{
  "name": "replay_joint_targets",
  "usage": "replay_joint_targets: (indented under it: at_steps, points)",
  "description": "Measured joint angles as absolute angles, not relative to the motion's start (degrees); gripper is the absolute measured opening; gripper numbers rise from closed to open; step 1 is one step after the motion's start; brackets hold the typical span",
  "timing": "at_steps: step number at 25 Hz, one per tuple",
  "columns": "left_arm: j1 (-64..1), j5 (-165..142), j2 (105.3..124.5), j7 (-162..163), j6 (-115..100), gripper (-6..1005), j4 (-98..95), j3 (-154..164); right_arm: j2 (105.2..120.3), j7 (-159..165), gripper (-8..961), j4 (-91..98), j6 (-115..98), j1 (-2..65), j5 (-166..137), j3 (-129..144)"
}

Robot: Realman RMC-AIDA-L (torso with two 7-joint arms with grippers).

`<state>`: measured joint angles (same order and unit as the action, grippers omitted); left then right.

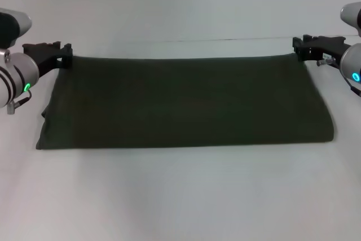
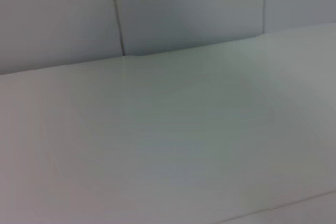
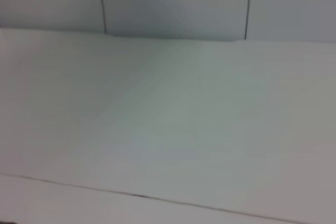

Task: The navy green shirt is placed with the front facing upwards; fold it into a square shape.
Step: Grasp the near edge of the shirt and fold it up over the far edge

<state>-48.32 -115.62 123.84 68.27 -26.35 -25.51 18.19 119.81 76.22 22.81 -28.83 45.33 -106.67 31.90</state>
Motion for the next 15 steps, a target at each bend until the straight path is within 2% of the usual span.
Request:
replay_joint_targets:
  at_steps: [5,9,15]
  points:
    - [-48.10,-113.28,123.92,64.87,-26.52,202,-25.34,18.19,119.62,76.43,193,22.84,-28.62,45.14,-106.67,31.90]
    - [-47.72,-109.96,123.90,64.56,-27.28,274,-25.31,18.15,119.61,78.38,358,23.33,-29.26,44.60,-106.70,31.90]
    - [-44.47,-107.91,122.63,69.37,-38.31,475,-27.53,18.04,119.75,78.81,638,27.92,-41.72,40.51,-105.99,31.90]
